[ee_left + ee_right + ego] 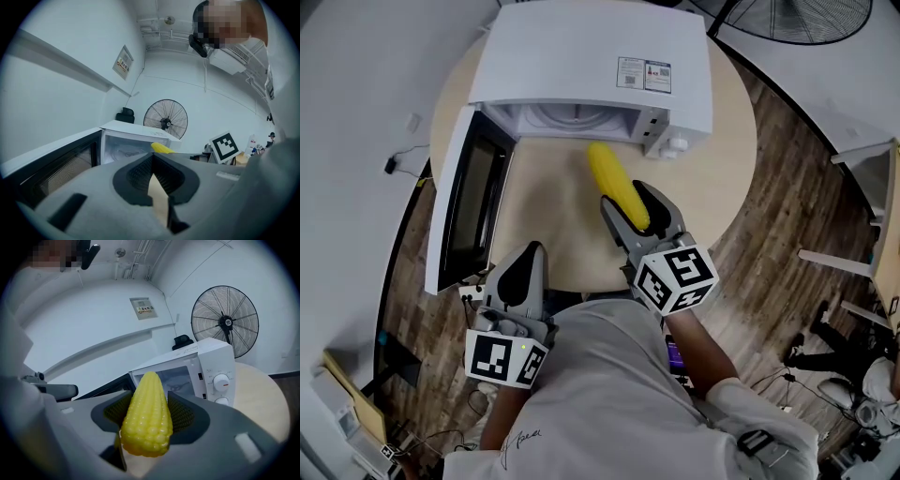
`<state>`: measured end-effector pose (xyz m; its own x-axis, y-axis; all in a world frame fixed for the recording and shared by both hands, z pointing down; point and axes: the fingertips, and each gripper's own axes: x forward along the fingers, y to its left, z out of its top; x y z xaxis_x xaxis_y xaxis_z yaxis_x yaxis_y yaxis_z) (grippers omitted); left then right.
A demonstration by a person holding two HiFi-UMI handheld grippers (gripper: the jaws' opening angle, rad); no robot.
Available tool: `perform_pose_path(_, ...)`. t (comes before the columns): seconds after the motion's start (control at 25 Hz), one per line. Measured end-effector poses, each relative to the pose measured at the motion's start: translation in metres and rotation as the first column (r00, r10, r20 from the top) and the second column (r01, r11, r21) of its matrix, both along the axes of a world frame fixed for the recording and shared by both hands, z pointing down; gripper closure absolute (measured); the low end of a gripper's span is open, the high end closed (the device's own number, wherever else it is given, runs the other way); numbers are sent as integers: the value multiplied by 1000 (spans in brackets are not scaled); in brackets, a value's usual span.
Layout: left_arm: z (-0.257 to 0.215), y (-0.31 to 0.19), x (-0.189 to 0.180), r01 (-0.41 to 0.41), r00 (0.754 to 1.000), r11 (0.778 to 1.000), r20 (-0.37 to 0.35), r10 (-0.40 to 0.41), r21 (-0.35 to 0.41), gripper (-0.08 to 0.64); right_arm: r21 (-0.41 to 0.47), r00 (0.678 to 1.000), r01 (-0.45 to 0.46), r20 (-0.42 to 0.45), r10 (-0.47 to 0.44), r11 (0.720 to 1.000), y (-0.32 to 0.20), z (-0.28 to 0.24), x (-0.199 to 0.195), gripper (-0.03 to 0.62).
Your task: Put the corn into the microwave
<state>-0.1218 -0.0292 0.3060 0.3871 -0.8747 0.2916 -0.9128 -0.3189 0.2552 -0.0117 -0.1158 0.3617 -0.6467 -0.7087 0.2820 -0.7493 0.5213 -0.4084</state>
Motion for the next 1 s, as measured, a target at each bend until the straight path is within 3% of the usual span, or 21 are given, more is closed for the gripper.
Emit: perform_pose_path(1.0,22,-17,-23,-34,999,998,-23,33,-61,572,-29,998,-32,-45,31,999,-38,34,-30,336)
